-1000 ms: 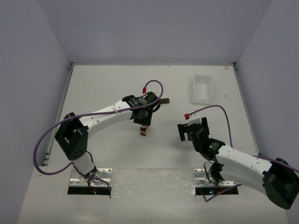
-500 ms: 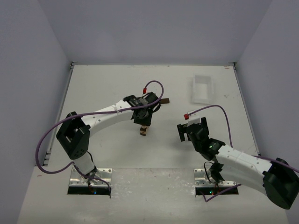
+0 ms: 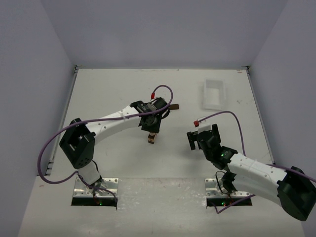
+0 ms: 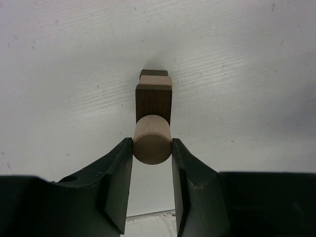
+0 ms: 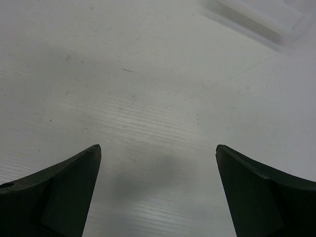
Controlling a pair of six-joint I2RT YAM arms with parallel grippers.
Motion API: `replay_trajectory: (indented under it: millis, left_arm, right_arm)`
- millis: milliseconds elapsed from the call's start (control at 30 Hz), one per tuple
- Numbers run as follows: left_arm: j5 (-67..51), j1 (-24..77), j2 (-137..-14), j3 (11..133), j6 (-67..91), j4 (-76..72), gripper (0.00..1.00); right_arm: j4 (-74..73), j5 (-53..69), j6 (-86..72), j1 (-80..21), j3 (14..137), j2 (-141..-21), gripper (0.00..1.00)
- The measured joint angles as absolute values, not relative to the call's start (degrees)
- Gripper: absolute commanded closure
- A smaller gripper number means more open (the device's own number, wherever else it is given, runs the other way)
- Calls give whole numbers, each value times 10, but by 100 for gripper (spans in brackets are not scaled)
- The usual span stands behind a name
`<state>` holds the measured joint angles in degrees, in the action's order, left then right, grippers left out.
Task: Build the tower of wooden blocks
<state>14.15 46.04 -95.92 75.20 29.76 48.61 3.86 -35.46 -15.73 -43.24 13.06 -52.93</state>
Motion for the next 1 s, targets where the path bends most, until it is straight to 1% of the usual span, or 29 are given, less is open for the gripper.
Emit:
replay_trajectory:
  millis: [67, 167, 400, 733, 933, 1000]
  left_arm:
    - [143, 460, -959, 752, 298, 486, 87]
    - [145, 460, -959, 752, 298, 486, 82]
    - [146, 460, -959, 752, 298, 486, 76]
    - [145, 460, -959, 752, 294, 481, 72]
    - [145, 460, -959, 752, 292, 480, 72]
    - [145, 460, -959, 752, 292, 480, 70]
  right_arm:
    - [39, -354, -156, -432, 131, -531, 1]
    - [39, -353, -154, -432, 131, -531, 1]
    - [39, -349, -152, -432, 131, -531, 1]
    - [40, -349, -152, -433, 131, -529, 1]
    - [40, -349, -152, -432, 131, -527, 1]
    - [40, -348, -151, -432, 131, -524, 1]
